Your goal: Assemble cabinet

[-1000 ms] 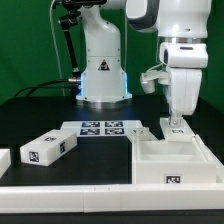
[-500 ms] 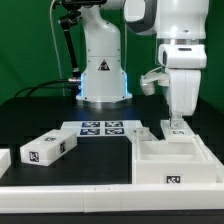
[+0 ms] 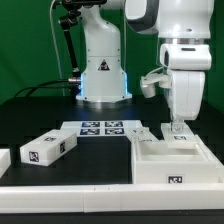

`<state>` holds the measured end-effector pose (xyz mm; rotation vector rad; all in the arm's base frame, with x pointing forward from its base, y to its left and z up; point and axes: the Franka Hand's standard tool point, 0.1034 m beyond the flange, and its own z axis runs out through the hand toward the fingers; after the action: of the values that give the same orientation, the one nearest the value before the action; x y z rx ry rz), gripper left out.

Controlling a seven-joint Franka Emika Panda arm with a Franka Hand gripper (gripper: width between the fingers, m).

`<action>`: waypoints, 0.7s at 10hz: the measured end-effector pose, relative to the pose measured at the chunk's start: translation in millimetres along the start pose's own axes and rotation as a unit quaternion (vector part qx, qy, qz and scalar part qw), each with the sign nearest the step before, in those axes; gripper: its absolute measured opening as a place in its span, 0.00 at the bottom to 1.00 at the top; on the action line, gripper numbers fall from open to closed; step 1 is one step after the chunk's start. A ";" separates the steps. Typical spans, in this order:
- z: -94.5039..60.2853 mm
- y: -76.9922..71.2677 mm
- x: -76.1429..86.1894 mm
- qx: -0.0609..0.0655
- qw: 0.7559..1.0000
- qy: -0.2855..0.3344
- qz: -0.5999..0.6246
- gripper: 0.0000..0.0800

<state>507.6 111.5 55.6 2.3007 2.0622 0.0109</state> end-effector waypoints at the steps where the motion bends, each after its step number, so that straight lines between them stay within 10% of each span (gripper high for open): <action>1: 0.0 8.5 -0.3 -0.003 1.000 0.001 -0.002 0.09; 7: 0.2 53.1 1.8 -0.019 1.000 0.007 0.002 0.09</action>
Offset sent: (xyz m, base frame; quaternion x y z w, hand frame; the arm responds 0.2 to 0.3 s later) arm 0.0385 -0.0003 -0.0091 0.0087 0.0147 0.0188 0.9997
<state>560.5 107.5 57.6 2.2889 2.0454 0.0653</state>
